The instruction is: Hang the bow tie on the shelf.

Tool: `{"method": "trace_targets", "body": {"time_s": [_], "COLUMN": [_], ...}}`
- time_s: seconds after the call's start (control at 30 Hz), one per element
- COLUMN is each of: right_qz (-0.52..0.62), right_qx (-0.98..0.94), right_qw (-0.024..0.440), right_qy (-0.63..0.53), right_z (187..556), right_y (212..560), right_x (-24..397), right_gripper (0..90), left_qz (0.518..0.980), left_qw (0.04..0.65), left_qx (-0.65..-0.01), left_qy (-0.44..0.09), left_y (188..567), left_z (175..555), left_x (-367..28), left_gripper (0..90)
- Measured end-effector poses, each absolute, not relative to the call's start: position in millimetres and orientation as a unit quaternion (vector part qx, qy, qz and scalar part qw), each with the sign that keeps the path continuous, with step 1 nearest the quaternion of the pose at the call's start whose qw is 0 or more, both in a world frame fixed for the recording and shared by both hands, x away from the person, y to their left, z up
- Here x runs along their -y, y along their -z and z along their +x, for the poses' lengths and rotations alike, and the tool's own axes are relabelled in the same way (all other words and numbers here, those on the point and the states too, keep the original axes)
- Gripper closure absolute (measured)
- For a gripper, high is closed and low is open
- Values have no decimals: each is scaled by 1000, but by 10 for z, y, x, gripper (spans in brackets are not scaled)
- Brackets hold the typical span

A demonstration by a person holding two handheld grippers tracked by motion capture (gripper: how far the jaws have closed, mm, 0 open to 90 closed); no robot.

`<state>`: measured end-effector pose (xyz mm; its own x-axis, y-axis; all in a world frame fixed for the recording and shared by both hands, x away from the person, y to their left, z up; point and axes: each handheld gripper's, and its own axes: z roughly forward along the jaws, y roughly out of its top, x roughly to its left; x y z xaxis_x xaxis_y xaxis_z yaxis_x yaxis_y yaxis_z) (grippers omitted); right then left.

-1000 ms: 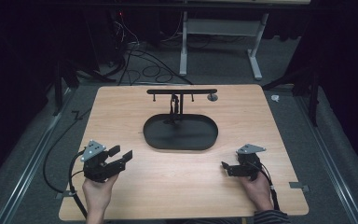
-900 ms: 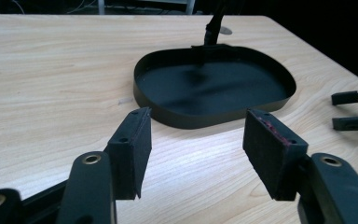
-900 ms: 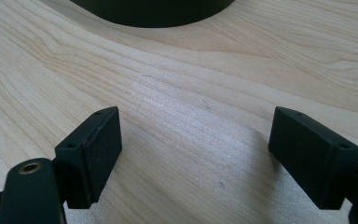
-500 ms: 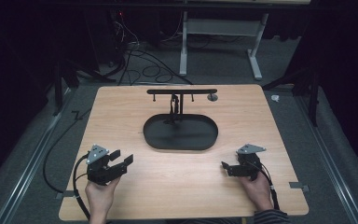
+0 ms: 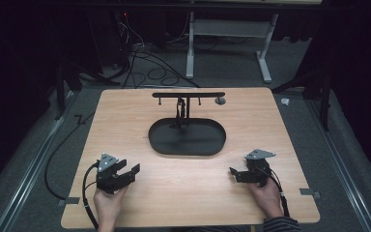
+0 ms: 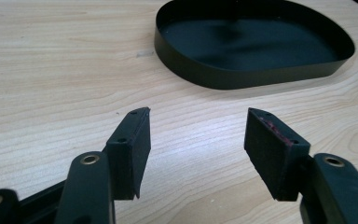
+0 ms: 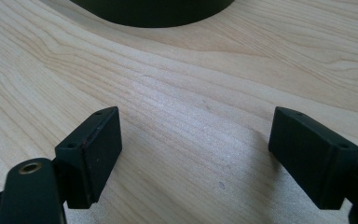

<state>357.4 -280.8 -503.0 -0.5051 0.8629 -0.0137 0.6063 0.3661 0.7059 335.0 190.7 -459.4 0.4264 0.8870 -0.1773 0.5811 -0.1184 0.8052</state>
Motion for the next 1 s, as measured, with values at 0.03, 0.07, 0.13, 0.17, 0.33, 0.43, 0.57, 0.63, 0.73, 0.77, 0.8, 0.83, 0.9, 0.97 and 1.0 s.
{"method": "trace_targets", "body": {"time_s": [0.03, 0.07, 0.13, 0.17, 0.33, 0.43, 0.57, 0.63, 0.73, 0.77, 0.8, 0.83, 0.9, 0.97, 1.0], "right_qz": [458, 458, 456, 456, 456, 456, 457, 457, 457, 457, 457, 457, 458, 458, 458], "right_qx": [-803, -803, -803, -803, -803, -803, -803, -803, -803, -803, -803, -803, -803, -803, -803], "right_qw": [196, 195, 196, 196, 196, 196, 196, 196, 196, 196, 196, 196, 195, 195, 196], "right_qy": [-328, -328, -328, -328, -328, -328, -328, -328, -328, -328, -328, -328, -328, -328, -328], "right_z": [3574, 3574, 3574, 3574, 3574, 3574, 3574, 3574, 3574, 3574, 3574, 3574, 3573, 3573, 3573], "right_y": [5030, 5030, 5031, 5031, 5031, 5031, 5031, 5031, 5031, 5031, 5031, 5031, 5030, 5030, 5030], "right_x": [2808, 2808, 2809, 2809, 2809, 2809, 2809, 2809, 2809, 2809, 2809, 2809, 2807, 2807, 2808], "right_gripper": [183, 182, 183, 183, 183, 182, 182, 183, 182, 182, 182, 183, 182, 183, 183], "left_qz": [726, 727, 727, 727, 737, 740, 740, 739, 742, 742, 743, 745, 750, 757, 758], "left_qw": [429, 427, 423, 423, 403, 397, 385, 384, 372, 372, 366, 363, 354, 340, 340], "left_qx": [-507, -508, -511, -511, -509, -509, -512, -513, -514, -514, -514, -512, -509, -506, -505], "left_qy": [-179, -179, -177, -177, -187, -190, -205, -207, -217, -217, -222, -225, -230, -235, -236], "left_y": [4615, 4639, 4686, 4686, 4804, 4845, 4940, 4967, 5002, 5002, 5018, 5024, 5043, 5071, 5070], "left_z": [3355, 3361, 3373, 3373, 3411, 3422, 3455, 3463, 3475, 3475, 3483, 3484, 3488, 3495, 3494], "left_x": [-1902, -1897, -1883, -1883, -1820, -1799, -1752, -1744, -1727, -1727, -1708, -1698, -1676, -1649, -1644], "left_gripper": [414, 413, 412, 411, 407, 405, 401, 399, 395, 393, 391, 390, 386, 377, 368]}}
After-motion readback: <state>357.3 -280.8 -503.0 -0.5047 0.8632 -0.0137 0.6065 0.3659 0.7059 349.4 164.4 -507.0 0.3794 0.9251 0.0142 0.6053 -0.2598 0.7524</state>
